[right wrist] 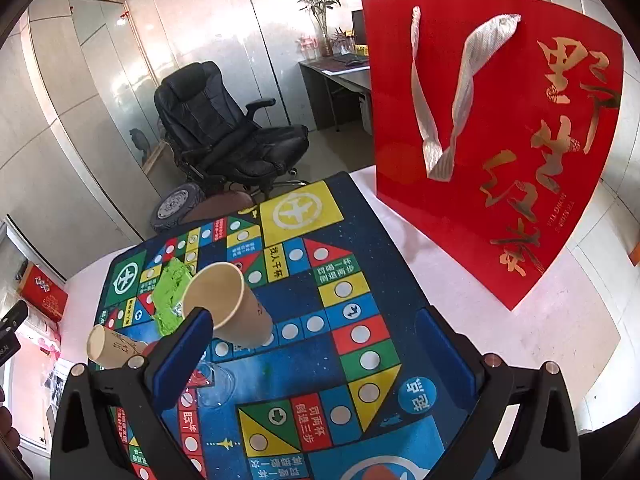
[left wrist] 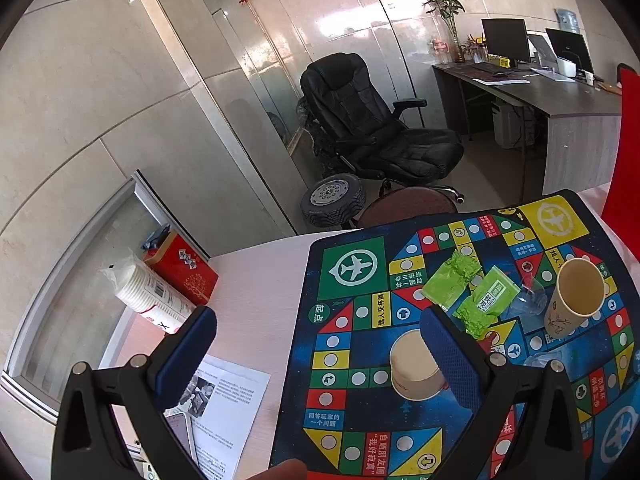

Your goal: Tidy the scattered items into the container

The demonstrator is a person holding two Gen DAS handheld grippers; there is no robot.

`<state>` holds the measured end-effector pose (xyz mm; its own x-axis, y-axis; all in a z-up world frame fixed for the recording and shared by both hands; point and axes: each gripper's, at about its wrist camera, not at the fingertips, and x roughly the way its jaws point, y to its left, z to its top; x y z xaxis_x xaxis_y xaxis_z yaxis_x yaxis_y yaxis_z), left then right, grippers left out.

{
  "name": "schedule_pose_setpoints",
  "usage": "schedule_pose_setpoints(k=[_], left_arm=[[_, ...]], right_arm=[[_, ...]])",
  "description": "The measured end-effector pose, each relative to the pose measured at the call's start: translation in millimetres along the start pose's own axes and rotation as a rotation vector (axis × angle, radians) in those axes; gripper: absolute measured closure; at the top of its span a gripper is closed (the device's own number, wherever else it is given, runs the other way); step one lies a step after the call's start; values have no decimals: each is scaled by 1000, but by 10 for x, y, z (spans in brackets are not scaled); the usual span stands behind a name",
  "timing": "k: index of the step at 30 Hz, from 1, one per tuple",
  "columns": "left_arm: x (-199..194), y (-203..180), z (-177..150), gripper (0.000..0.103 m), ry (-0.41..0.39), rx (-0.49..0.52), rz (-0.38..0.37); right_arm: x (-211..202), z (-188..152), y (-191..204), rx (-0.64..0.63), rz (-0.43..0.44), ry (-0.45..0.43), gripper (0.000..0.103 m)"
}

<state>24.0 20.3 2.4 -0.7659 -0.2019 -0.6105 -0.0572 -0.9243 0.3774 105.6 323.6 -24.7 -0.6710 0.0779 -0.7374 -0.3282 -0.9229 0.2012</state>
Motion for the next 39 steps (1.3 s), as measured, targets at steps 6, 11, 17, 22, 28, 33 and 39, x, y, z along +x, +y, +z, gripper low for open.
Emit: schedule_pose_setpoints(k=[6,11,17,22,28,33,39], left_arm=[[65,210,-65,0,20,-36,-44],[-31,372,-92,0,-14,-132,-134],[94,154,-178,0,-3,-90,-159],[86,139,-215,0,6,-118,-132],[14,258,-207,0,-25,-177,-186],[16,229,-248,0,-22,-174,-176],[-23,206,-324,0,-23,-162,-195]], right_arm=[[2,-27,30,-75,-85,22,0],[-250,31,80,-100,19,-97,0],[6,44,109,-109,66,9,0],[-16,-42,184,-158,94,-3,0],[-7,-67,205,-147,139,10,0],[23,-92,233,-161,98,17,0],[-53,-148,290,-191,136,-13,0]])
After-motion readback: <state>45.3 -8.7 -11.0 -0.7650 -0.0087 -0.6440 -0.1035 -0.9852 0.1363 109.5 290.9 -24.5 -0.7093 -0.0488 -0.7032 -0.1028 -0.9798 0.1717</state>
